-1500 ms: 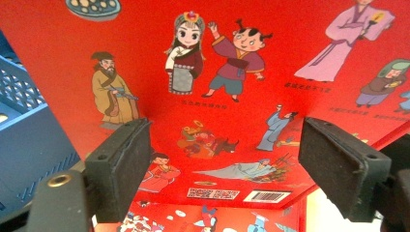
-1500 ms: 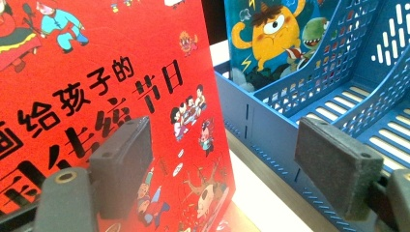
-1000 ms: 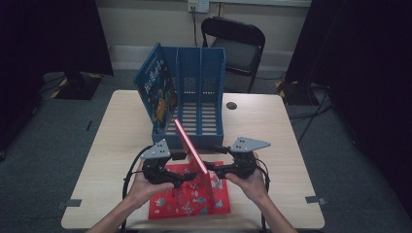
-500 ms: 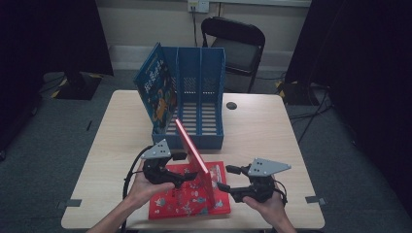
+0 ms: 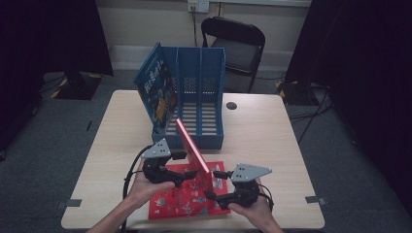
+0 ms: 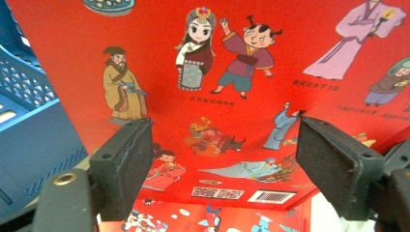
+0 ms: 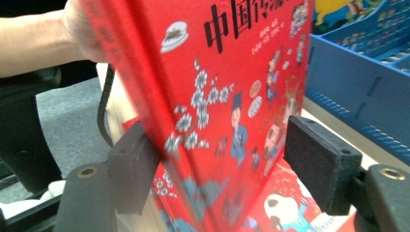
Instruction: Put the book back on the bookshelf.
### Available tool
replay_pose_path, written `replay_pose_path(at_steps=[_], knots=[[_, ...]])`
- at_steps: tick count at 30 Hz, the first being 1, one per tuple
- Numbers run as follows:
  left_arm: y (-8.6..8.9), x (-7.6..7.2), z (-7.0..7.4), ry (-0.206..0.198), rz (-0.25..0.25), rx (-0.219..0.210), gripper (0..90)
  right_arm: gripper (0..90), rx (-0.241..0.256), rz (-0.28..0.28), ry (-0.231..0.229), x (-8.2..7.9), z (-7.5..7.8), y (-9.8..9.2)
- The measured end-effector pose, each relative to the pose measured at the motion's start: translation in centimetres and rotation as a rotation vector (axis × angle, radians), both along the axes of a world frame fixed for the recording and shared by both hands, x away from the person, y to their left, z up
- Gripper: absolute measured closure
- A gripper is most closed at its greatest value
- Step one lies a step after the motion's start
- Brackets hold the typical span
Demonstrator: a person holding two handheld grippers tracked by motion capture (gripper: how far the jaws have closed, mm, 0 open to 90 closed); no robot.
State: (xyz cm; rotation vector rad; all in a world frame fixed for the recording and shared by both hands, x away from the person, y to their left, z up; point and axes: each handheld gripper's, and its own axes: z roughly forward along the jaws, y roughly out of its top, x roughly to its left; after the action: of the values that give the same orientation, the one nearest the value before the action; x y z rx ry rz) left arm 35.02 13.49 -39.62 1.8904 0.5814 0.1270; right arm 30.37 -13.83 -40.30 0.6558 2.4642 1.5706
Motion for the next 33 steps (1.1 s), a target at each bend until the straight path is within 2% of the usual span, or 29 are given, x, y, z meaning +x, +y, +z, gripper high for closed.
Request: replay_pose_path(at_steps=[3,7,11,13,16,21,24,26,27,28,30,33], knots=[[0.0,0.0,0.0,-0.007,0.000,0.001,20.8,31.8,-0.028,0.005,-0.008,0.3,-0.1,1.1],[0.0,0.1,0.0,-0.002,0.016,0.005,21.3,31.3,-0.048,-0.011,-0.029,0.4,-0.4,2.5],[0.1,0.1,0.0,-0.005,0.022,0.009,21.5,38.2,-0.055,-0.035,-0.038,0.4,-0.6,3.0],[0.3,0.2,-0.1,-0.004,0.033,0.011,20.6,45.9,-0.073,-0.053,-0.061,0.2,-0.4,2.8],[0.8,0.4,-0.2,-0.005,0.064,0.005,19.0,52.9,-0.065,-0.066,-0.051,0.3,-0.5,2.1],[1.3,0.9,-0.3,-0.003,0.103,0.006,17.4,60.7,-0.053,-0.085,-0.046,0.8,-0.5,1.0],[1.5,1.1,-0.4,-0.006,0.103,0.012,17.1,64.0,-0.043,-0.088,-0.051,1.0,-0.5,0.7],[1.5,1.2,-0.4,-0.008,0.095,0.006,16.0,69.8,-0.041,-0.102,-0.087,1.1,-0.5,0.4],[1.6,1.2,-0.4,-0.021,0.090,0.017,15.8,72.8,-0.040,-0.107,-0.106,1.1,-0.6,0.3],[1.6,1.2,-0.4,-0.024,0.092,0.022,16.4,73.4,-0.035,-0.114,-0.118,1.3,-0.6,0.1],[1.7,1.3,-0.4,-0.011,0.095,0.007,15.9,74.7,-0.016,-0.106,-0.109,1.8,-0.7,-0.1],[2.0,1.4,-0.4,-0.016,0.115,0.013,16.7,75.8,-0.010,-0.097,-0.109,2.3,-0.8,0.0]])
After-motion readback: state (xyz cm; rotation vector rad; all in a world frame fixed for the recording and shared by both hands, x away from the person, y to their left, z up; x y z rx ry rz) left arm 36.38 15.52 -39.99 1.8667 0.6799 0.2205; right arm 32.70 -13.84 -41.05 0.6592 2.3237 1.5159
